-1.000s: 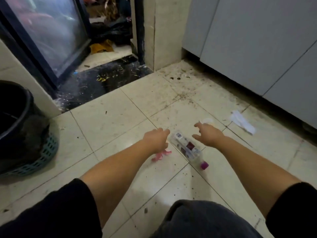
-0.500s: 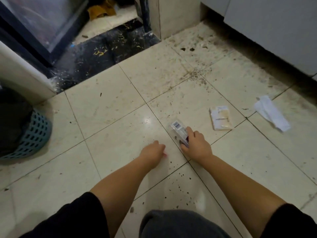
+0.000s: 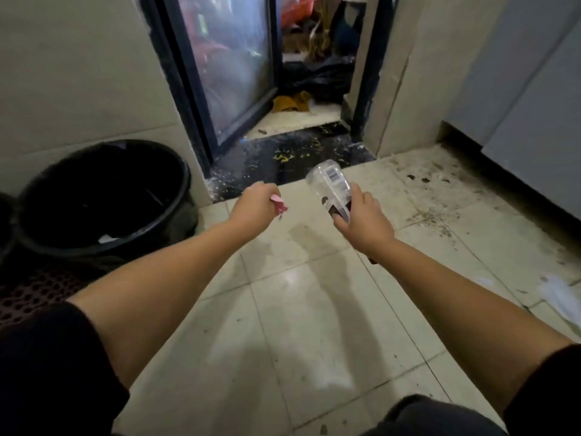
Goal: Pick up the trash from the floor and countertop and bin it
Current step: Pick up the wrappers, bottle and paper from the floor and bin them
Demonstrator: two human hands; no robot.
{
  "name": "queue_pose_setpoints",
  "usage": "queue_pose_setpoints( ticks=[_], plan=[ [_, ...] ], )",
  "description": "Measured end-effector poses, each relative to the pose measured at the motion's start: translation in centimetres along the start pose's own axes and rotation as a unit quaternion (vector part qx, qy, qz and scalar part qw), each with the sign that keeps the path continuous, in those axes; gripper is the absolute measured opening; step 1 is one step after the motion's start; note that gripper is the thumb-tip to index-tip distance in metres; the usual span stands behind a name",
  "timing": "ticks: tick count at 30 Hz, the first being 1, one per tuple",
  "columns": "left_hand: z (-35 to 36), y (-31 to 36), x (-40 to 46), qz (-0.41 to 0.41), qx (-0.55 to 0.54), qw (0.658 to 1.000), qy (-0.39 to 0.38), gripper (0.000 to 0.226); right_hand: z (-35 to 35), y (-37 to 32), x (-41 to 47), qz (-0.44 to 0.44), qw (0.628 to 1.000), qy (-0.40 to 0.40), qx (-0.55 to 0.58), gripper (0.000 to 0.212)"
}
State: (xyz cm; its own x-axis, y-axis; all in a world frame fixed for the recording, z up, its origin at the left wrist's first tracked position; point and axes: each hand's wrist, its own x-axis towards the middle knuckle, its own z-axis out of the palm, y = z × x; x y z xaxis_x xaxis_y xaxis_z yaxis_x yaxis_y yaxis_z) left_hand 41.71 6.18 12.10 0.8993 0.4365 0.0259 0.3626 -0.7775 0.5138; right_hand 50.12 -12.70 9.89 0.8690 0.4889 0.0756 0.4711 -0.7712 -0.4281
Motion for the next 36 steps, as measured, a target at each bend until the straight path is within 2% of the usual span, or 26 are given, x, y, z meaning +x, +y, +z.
queue_pose_setpoints(
  ticks=[6, 10, 12, 16, 17, 19, 21, 25, 28, 30, 32, 34, 36],
  plan=[
    [-13.1, -10.1, 0.0, 0.016, -0.018, 0.994, 0.108, 0.01, 1.5, -15.6, 2.7, -0.112, 0.993, 0.036, 0.012, 0.069],
    [-17.1, -18.9, -0.4, -0.033, 0.015, 0.995, 0.094, 0.011, 3.5, -23.8, 3.7, -0.135, 0.989, 0.046, 0.045, 0.07],
    [-17.0, -22.6, -0.9, -0.064, 0.04, 0.996, 0.041, 0.013, 4.6, -26.7, 3.9, -0.138, 0.988, 0.038, 0.052, 0.072],
    [-15.3, -26.4, -1.2, -0.152, 0.051, 0.973, -0.169, 0.02, 6.0, -29.9, 4.0, -0.147, 0.988, 0.021, 0.033, 0.074],
    [-15.1, -26.7, -1.2, -0.153, 0.059, 0.964, -0.212, 0.026, 6.1, -30.4, 4.1, -0.146, 0.988, 0.022, 0.035, 0.074],
    [-14.9, -27.5, -1.0, -0.126, 0.074, 0.958, -0.249, 0.054, 6.0, -31.3, 4.1, -0.146, 0.987, 0.034, 0.057, 0.073],
    [-15.6, -27.7, -0.8, -0.08, 0.082, 0.974, -0.195, 0.065, 5.8, -32.7, 4.2, -0.151, 0.984, 0.048, 0.082, 0.071],
    [-20.0, -29.7, -2.7, -0.032, 0.026, 0.999, -0.028, 0.038, 6.6, -38.9, 3.8, -0.195, 0.964, 0.042, 0.178, 0.065],
    [-24.1, -34.7, -6.8, -0.038, 0.11, 0.992, 0.042, 0.033, 8.6, -45.5, 2.3, -0.208, 0.926, -0.016, 0.316, 0.064],
    [-26.7, -39.4, -10.1, -0.092, 0.191, 0.975, 0.069, 0.039, 10.7, -50.0, 0.9, -0.22, 0.9, -0.06, 0.371, 0.063],
    [-28.8, -44.1, -13.6, -0.193, 0.224, 0.951, 0.093, 0.047, 13.8, -53.9, -0.4, -0.244, 0.887, -0.114, 0.376, 0.058],
    [-29.8, -47.8, -16.7, -0.291, 0.22, 0.926, 0.097, 0.058, 17.7, -56.8, -1.5, -0.254, 0.886, -0.18, 0.345, 0.054],
    [-29.7, -50.2, -18.7, -0.356, 0.152, 0.918, 0.083, 0.061, 21.6, -58.5, -2.4, -0.24, 0.892, -0.256, 0.284, 0.053]
  ],
)
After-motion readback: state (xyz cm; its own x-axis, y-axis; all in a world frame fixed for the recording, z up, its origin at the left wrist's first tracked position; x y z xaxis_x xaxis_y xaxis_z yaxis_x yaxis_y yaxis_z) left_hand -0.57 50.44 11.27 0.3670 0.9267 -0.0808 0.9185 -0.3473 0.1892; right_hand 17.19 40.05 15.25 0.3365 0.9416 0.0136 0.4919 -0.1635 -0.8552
